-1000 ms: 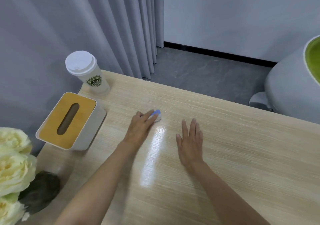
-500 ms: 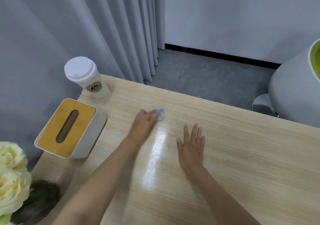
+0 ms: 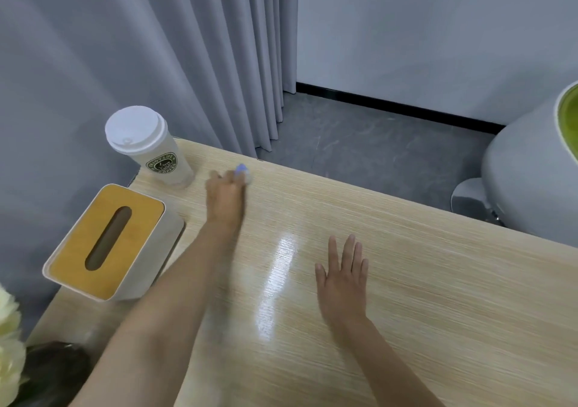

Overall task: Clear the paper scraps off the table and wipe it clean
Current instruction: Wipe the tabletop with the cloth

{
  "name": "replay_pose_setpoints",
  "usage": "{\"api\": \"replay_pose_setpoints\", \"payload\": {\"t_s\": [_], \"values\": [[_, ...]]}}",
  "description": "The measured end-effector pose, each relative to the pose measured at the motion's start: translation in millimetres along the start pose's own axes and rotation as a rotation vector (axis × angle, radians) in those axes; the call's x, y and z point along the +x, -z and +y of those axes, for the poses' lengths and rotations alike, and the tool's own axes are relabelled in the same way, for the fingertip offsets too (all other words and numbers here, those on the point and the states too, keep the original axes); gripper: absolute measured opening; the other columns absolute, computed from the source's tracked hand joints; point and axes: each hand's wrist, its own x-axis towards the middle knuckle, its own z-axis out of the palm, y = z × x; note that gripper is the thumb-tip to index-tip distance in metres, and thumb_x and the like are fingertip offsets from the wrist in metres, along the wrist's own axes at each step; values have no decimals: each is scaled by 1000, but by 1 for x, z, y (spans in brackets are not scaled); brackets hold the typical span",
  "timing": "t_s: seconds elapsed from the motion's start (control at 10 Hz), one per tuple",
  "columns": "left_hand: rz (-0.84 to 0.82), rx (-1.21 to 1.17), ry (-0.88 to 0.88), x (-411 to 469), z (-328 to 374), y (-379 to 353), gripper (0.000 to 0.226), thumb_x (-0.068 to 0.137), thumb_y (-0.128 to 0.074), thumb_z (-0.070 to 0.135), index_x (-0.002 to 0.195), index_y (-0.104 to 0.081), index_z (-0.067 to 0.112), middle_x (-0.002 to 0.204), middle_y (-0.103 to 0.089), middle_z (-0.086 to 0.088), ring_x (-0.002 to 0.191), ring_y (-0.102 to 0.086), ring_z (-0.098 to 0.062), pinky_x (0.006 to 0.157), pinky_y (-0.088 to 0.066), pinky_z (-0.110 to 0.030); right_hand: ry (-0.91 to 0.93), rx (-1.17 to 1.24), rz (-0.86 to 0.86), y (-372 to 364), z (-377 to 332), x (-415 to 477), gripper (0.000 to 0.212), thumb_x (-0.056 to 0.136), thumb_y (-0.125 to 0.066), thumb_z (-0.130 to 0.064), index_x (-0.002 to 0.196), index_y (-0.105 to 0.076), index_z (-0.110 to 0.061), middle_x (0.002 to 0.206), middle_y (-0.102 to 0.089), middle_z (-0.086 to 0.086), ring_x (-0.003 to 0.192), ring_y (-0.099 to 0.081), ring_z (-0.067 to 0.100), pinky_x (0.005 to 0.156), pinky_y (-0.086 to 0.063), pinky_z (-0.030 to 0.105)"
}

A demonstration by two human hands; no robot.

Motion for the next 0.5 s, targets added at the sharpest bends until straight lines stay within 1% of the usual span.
{"api": "replay_pose_setpoints", "payload": {"t_s": [0.1,0.2,0.3,0.4,0.5], "values": [[124,39,189,13,1,-10,33,90,-45,-3,118,-59,9,114,-56,-22,107,-47,-36,92,-38,-45,28,-38,29,2,0,-1,75,77,33,-60,143,24,-26,149,33,6,137,33,19,106,32,34],[-50,-6,-154,-34,38,-41,36,91,-52,1,124,-59,13,125,-57,-15,99,-47,-33,87,-42,-39,20,-27,20,-4,-1,0,75,78,32,-59,144,21,-25,150,32,7,139,30,21,109,27,37],[-105,11,-507,-26,19,-36,33,88,-60,6,120,-64,13,122,-63,-8,81,-44,-27,72,-44,-36,22,-35,38,-6,0,1,79,77,36,-58,146,18,-25,152,27,8,140,25,22,109,25,37],[24,88,-149,11,-1,-15,28,91,-48,3,116,-60,8,112,-59,-17,98,-49,-35,86,-40,-45,25,-22,-18,-1,1,0,74,70,39,-59,137,36,-28,144,44,4,132,41,19,106,30,36],[153,83,117,41,-3,-11,34,87,-44,-9,116,-56,4,112,-53,-23,104,-46,-38,89,-38,-49,27,-41,-43,6,1,1,64,77,25,-54,135,38,-29,139,49,3,130,43,19,110,26,38]]}}
